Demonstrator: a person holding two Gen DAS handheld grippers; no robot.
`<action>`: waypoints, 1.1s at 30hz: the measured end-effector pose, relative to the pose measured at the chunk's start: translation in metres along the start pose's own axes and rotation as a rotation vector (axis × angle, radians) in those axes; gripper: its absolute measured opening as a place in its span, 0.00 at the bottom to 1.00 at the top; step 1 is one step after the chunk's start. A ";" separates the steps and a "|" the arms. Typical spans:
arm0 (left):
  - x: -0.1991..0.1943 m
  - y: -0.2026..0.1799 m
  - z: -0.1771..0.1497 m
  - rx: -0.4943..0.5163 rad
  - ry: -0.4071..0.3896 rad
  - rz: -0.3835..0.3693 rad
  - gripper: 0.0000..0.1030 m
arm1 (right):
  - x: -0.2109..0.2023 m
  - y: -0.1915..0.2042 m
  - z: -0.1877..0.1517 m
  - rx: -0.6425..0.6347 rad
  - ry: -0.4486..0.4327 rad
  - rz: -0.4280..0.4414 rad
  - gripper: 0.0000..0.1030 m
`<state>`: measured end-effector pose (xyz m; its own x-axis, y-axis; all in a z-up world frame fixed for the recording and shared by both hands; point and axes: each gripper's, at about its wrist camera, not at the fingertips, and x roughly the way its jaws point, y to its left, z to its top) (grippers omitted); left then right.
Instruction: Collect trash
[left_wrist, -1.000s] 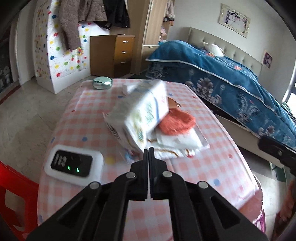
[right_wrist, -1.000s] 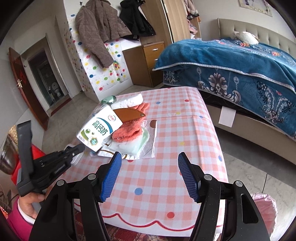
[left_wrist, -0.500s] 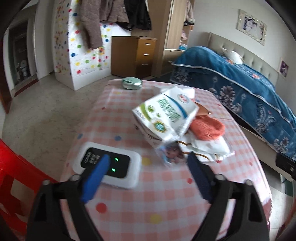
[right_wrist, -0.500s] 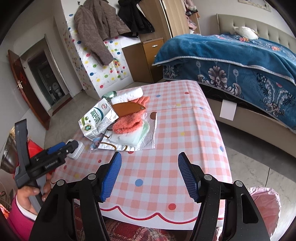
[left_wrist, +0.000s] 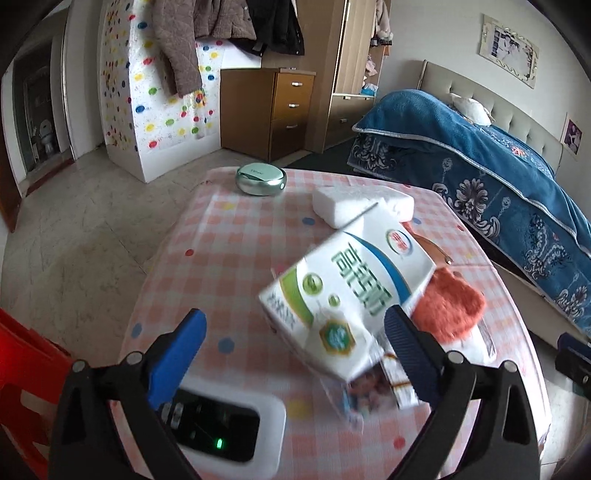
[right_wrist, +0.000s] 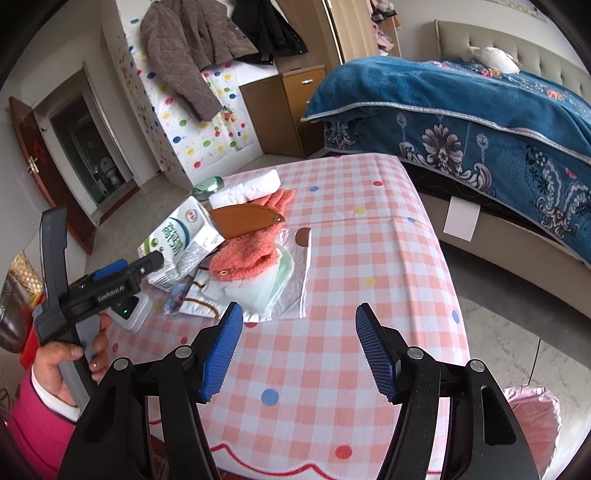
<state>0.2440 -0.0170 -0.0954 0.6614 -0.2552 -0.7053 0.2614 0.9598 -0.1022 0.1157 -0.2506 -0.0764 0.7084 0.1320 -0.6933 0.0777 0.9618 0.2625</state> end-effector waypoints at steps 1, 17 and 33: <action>0.004 0.002 0.002 -0.009 0.006 -0.006 0.91 | 0.004 -0.001 0.002 0.002 0.004 -0.003 0.62; 0.006 -0.032 -0.010 0.099 0.030 -0.145 0.60 | 0.002 -0.004 0.002 0.014 0.007 0.000 0.62; -0.037 -0.059 -0.036 0.183 0.036 -0.224 0.16 | -0.023 -0.005 -0.008 0.021 -0.029 0.021 0.62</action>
<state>0.1792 -0.0601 -0.0884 0.5487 -0.4510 -0.7040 0.5229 0.8421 -0.1320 0.0934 -0.2562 -0.0669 0.7302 0.1448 -0.6677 0.0768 0.9537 0.2909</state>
